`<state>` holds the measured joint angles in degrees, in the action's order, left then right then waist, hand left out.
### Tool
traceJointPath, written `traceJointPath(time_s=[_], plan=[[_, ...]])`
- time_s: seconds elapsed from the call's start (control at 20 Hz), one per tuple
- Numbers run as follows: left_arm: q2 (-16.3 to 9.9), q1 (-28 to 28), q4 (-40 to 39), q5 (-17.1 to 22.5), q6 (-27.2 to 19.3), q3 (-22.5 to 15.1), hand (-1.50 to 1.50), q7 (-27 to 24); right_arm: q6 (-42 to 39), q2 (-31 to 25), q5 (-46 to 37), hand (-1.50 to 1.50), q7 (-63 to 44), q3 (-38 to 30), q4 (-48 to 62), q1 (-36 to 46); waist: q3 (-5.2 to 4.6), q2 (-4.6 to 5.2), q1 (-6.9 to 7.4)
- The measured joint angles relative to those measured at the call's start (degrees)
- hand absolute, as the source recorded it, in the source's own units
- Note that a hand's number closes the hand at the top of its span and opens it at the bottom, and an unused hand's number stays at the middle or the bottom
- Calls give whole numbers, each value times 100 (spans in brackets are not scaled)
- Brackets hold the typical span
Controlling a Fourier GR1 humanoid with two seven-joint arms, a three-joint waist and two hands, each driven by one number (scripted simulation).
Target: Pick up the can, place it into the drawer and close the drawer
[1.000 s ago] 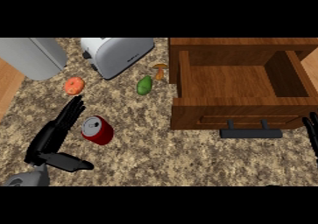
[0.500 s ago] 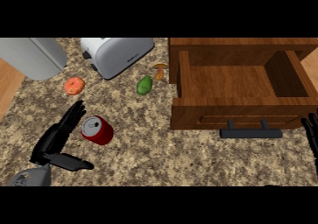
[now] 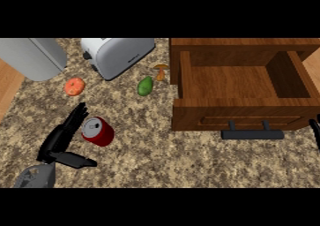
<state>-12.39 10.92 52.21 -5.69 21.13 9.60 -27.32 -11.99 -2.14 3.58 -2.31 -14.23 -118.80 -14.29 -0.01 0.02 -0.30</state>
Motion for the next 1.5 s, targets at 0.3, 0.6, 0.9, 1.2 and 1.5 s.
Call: traceJointPath(time_s=[0.3, 0.6, 0.9, 1.2, 1.5], plan=[[-89, 296, -652, -53, 8, 54, -150, -376, 57, 89, -114, -150, -154, 164, -230, -70, 1, 0, -3], [-102, 563, -1113, -92, -53, 60, -150, -552, -14, 34, -21, -150, -113, 5, -118, 13, -1, -1, -2], [36, 747, -1367, -161, -234, -11, -150, -654, -4, 66, 28, -150, -355, -17, -320, 53, 0, -1, -3], [167, 1212, -1780, -158, -339, -12, -150, -590, -13, 111, -28, -150, -271, 29, -259, 40, 1, 2, -12], [319, 1215, -1656, -194, -402, -151, -150, -553, -21, 96, 50, -150, -323, 88, -444, -110, 2, -1, -7]])
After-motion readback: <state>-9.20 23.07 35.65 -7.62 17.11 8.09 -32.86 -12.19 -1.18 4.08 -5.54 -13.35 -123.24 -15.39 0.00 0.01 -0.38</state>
